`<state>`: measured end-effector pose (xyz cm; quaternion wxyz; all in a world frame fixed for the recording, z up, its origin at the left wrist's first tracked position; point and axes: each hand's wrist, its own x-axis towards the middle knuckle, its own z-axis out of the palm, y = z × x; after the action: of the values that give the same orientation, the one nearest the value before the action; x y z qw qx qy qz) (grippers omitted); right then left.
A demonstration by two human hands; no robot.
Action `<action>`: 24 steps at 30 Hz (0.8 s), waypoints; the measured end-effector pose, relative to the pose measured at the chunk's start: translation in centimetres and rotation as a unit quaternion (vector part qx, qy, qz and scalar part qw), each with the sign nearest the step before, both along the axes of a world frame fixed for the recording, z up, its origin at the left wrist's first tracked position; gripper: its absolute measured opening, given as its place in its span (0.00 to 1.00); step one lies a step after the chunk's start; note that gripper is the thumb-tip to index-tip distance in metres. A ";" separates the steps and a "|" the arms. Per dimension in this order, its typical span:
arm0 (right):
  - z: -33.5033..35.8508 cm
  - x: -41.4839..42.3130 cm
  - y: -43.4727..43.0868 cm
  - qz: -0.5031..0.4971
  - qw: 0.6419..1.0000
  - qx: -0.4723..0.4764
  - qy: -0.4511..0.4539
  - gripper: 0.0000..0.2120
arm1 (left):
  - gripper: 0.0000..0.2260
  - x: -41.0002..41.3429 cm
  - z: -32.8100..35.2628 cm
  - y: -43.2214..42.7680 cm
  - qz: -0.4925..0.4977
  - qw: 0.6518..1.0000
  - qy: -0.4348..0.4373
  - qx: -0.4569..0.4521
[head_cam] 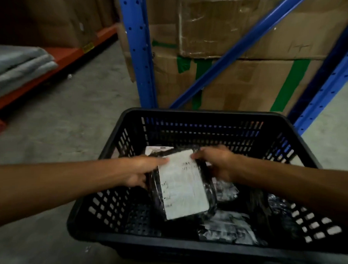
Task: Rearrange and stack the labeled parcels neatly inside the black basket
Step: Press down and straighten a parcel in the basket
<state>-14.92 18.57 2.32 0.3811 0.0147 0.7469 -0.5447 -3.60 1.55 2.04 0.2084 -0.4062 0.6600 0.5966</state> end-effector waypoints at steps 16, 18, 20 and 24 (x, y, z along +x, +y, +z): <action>-5.5 0.0 -7.1 0.132 0.987 -0.055 0.072 0.32 | 0.38 -4.6 -2.0 -4.8 -0.065 0.942 0.007 -0.329; -5.6 -0.6 -7.3 0.136 0.984 -0.031 0.108 0.30 | 0.40 -4.3 -1.8 -4.8 -0.065 0.937 0.003 -0.342; -5.7 -1.3 -7.5 0.126 0.986 0.015 0.107 0.37 | 0.39 -4.0 -1.4 -4.2 -0.065 0.922 0.010 -0.383; -5.7 -2.5 -4.9 0.119 0.973 0.106 0.164 0.30 | 0.37 -3.5 -0.6 -0.2 -0.157 0.864 0.087 -0.471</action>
<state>-17.42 13.68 -3.36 0.3114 -0.1233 0.8494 -0.4079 -7.07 1.35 1.44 0.0248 -0.2936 0.9330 0.2068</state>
